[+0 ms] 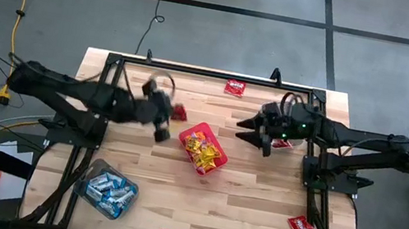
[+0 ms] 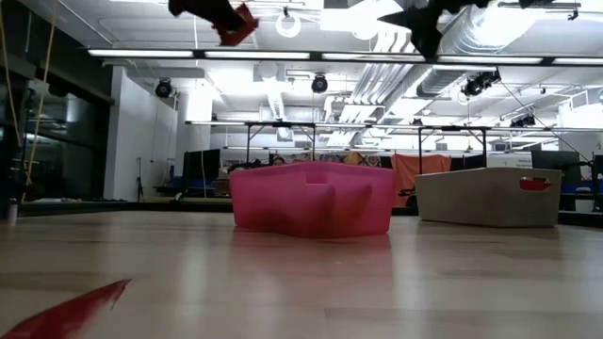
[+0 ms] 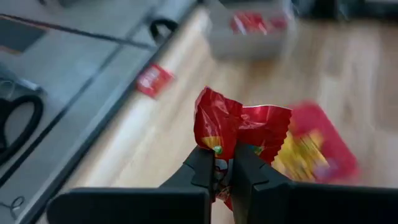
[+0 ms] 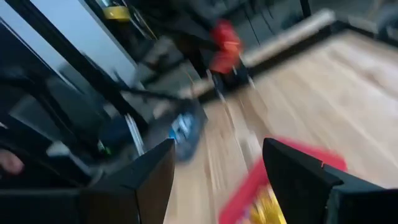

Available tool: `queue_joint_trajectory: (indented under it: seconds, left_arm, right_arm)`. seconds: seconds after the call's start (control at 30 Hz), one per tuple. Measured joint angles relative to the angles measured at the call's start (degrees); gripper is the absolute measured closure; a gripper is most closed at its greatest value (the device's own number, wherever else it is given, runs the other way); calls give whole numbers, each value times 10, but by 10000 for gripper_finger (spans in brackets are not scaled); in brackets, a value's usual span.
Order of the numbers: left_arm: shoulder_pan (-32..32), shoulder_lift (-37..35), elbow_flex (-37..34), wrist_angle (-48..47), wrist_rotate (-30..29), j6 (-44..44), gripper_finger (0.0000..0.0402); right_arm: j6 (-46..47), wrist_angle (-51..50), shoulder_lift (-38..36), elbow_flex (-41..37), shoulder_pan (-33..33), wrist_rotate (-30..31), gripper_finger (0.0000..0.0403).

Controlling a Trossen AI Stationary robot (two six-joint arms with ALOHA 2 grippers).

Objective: Sort candy
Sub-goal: Put the red candy into the gray bin

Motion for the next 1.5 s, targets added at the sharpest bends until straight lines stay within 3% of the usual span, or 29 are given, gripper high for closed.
queue_joint_trajectory:
  seconds: [0.17, 0.27, 0.37, 0.53, 0.73, 0.87, 1.1, 1.37, 1.5]
  left_arm:
    - [86, -58, -119, 239, 71, 53, 396]
    - [120, -62, -210, 435, 138, 49, 396]
    - [137, -49, -256, 560, 168, 33, 397]
    - [140, -43, -257, 600, 186, 46, 397]
    - [140, -43, -257, 606, 205, 55, 397]
    - [137, -43, -257, 608, 206, 63, 397]
    - [133, -43, -257, 611, 227, 63, 397]
    - [127, -43, -257, 611, 228, 63, 397]
    - [127, -43, -257, 612, 228, 63, 397]
  right_arm:
    - [0, 78, 6, 0, 3, 16, 164]
    - [0, 94, 21, 1, 17, 33, 164]
    - [-3, 111, 46, 1, 46, 67, 164]
    - [-71, 111, 131, 57, 92, 128, 164]
    - [-171, -21, 240, 192, 104, 224, 164]
    - [-220, -49, 285, 258, 103, 248, 164]
    - [-250, -64, 312, 300, 104, 324, 164]
    - [-251, -59, 312, 300, 104, 324, 167]
    - [-251, -50, 312, 300, 104, 352, 187]
